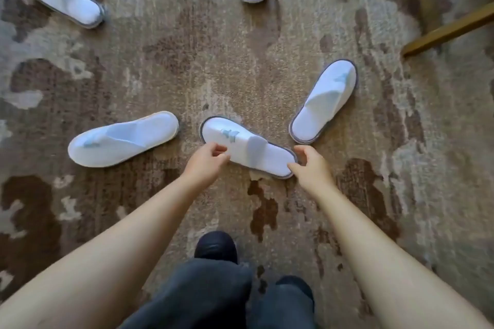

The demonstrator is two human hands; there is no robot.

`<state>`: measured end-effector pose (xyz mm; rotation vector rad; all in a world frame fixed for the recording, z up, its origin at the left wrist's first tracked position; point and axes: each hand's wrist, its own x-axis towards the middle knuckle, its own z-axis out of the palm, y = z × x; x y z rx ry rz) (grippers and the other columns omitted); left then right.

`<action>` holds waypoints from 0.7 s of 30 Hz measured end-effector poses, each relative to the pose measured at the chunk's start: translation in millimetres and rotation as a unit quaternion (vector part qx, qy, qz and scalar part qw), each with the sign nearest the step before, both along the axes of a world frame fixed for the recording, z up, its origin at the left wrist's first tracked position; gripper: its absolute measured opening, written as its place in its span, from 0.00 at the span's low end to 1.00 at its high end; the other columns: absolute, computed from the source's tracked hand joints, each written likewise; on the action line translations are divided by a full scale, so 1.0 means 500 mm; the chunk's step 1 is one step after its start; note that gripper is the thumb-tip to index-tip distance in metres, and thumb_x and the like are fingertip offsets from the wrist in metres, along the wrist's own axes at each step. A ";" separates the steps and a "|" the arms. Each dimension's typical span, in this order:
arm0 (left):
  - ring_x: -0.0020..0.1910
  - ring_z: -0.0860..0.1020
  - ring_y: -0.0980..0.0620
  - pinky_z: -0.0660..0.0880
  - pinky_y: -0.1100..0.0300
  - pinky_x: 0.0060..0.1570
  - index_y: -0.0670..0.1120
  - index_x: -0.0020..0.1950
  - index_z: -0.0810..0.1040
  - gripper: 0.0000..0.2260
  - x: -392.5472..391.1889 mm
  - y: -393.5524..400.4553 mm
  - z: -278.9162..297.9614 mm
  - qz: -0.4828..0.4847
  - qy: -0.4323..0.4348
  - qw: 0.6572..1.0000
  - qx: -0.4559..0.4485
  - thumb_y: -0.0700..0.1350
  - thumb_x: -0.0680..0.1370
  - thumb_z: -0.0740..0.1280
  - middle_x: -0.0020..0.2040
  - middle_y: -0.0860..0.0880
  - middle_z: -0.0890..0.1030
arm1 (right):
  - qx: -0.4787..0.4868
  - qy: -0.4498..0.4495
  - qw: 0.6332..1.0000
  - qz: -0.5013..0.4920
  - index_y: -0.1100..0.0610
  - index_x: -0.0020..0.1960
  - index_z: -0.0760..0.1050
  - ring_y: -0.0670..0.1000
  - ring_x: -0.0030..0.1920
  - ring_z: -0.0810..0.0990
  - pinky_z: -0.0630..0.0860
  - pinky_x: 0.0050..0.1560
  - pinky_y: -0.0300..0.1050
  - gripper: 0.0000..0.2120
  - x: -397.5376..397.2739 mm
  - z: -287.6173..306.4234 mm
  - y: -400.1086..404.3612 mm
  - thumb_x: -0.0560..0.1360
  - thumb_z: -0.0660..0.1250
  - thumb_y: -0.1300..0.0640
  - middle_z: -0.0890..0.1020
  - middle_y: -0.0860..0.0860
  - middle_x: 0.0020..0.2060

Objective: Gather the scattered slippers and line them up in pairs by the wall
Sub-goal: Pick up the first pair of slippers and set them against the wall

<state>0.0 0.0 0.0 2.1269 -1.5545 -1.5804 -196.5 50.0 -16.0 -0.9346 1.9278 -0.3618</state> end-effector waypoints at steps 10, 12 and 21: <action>0.56 0.74 0.48 0.73 0.53 0.57 0.43 0.60 0.72 0.14 -0.013 0.002 -0.268 0.021 0.019 1.000 0.009 0.45 0.76 0.62 0.58 0.44 0.77 | 0.006 0.121 0.984 0.130 0.56 0.70 0.59 0.58 0.68 0.61 0.60 0.68 0.53 0.32 -0.016 -0.304 -0.040 0.70 0.68 0.56 0.65 0.56 0.69; 0.55 0.74 0.49 0.73 0.54 0.56 0.43 0.59 0.72 0.13 -0.010 0.010 -0.268 0.028 0.026 0.999 0.004 0.44 0.76 0.62 0.57 0.45 0.77 | -0.005 0.155 0.979 0.133 0.55 0.69 0.60 0.60 0.65 0.62 0.61 0.66 0.54 0.32 -0.012 -0.312 -0.037 0.69 0.69 0.55 0.67 0.57 0.66; 0.51 0.74 0.52 0.69 0.59 0.50 0.43 0.58 0.72 0.14 -0.027 0.040 -0.270 0.068 0.038 0.997 -0.004 0.45 0.74 0.65 0.50 0.49 0.75 | -0.041 -0.010 0.999 0.020 0.55 0.37 0.66 0.49 0.36 0.69 0.62 0.29 0.34 0.10 -0.036 -0.289 -0.032 0.70 0.68 0.59 0.71 0.48 0.34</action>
